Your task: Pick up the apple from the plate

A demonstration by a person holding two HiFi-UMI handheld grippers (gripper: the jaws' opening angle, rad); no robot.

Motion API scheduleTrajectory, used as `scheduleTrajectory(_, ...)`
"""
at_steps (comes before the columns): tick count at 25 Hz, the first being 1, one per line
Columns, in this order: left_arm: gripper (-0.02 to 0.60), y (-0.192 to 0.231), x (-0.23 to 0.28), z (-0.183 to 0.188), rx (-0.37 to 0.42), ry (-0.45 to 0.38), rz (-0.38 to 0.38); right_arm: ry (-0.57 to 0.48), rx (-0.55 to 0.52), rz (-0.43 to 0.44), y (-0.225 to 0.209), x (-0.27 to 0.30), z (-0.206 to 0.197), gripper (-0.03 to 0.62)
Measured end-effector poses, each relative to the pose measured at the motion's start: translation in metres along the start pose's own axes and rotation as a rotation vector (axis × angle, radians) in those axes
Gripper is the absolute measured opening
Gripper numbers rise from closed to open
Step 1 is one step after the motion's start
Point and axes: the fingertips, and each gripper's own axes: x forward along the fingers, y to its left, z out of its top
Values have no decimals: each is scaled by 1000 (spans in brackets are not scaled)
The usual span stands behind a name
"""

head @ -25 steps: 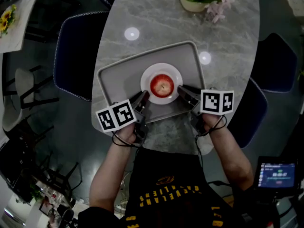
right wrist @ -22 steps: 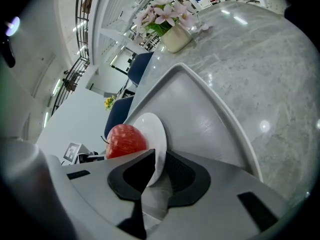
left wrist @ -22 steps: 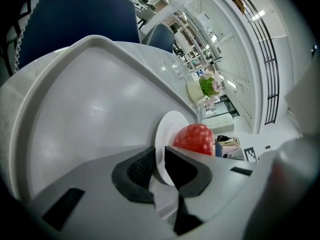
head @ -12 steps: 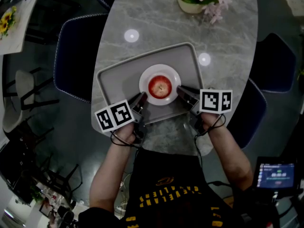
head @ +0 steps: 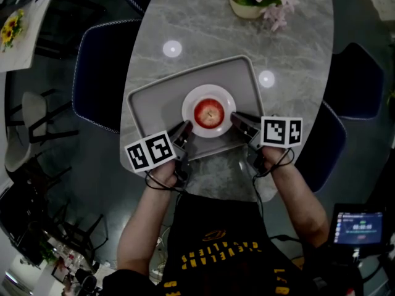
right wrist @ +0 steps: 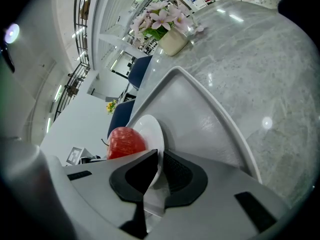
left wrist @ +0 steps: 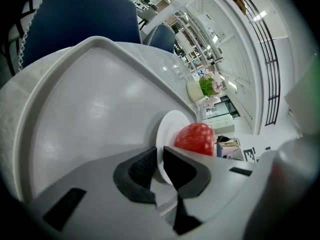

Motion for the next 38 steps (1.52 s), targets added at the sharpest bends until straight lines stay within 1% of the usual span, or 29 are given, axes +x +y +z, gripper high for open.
scheduleTrajectory(3,43,-2,0,0,8,-1,-3,-8,-1,7,1,-2,1,44)
scheduleTrajectory(8,43,-15,-33,-16,36,1,-27,-32,-4,7,26,-26,-22,44)
scheduleTrajectory(15,43,-14,-18,-28,46,14,-29,-56,0,19,8,-30,-27,44)
scheduleTrajectory(17,43,-11,-21,-39,44,24,-27,-59,15,26,6,-34,-38,41)
scheduleTrajectory(22,43,-19,-63,-77,75,59,-48,-91,41,19,31,-67,-87,41)
scheduleTrajectory(27,43,-20,-51,-93,99,80,-46,-108,58,15,10,-74,-100,41)
scheduleTrajectory(30,41,-24,-49,-104,120,93,-57,-127,68,11,3,-82,-109,41)
scheduleTrajectory(34,40,-30,-69,-134,156,124,-70,-165,90,-4,10,-105,-142,41)
scheduleTrajectory(38,40,-34,-56,-155,184,163,-72,-197,119,-14,-9,-119,-155,41)
